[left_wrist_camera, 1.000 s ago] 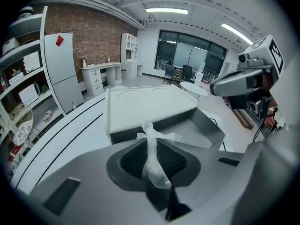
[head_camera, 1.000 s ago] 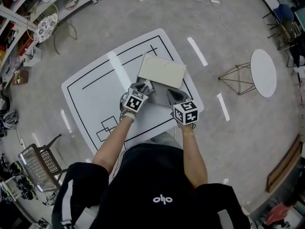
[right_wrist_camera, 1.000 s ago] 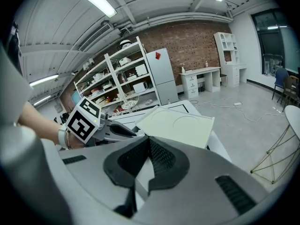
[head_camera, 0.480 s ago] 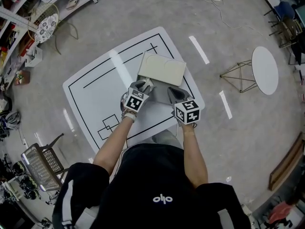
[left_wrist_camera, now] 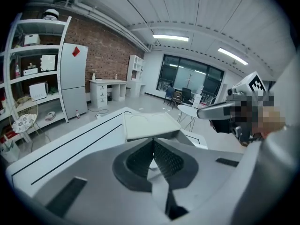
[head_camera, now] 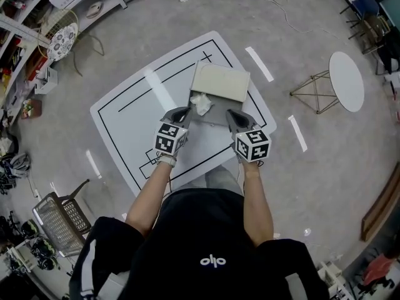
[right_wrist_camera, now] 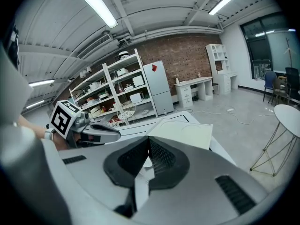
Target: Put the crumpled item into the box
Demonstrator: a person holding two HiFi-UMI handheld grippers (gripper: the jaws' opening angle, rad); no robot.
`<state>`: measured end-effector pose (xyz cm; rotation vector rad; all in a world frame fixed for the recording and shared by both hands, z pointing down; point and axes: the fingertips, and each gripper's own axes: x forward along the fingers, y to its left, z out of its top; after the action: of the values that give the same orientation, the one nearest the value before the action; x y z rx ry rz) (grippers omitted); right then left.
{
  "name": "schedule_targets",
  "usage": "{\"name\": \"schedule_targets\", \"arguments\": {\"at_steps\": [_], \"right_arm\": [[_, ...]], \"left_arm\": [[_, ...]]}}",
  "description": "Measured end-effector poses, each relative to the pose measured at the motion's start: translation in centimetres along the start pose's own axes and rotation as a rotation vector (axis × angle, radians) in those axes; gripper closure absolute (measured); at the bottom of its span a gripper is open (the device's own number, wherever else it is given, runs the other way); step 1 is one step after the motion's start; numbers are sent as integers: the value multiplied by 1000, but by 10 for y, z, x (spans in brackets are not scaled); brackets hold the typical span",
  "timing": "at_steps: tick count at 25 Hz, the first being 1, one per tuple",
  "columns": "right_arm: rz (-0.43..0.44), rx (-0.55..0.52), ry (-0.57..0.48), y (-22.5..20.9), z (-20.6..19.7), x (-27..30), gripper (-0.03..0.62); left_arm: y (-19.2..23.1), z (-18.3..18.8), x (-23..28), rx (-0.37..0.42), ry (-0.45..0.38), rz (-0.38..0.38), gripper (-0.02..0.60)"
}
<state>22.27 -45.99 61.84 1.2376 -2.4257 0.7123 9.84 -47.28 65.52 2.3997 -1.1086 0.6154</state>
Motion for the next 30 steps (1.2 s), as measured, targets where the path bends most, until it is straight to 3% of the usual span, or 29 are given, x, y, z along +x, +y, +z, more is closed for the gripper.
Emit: {"name": "schedule_targets", "arguments": {"at_steps": [7,13,17,30], "right_arm": [[-53,-31,-96,69,4,-32,585],[-96,-39,-172,122,-3,-64,585],[-113,-58,-202,155,-8,-82,585],[-131,-117,-253,220,-16,-112,585]], "left_arm": [[-3,1,-88,-4,-150,-35,575],[-18,11,-158,69,-284,-83,575],[-23,13,-198,70,-348,-82,575],[-39,1,-262,109,-434,-116,575]]}}
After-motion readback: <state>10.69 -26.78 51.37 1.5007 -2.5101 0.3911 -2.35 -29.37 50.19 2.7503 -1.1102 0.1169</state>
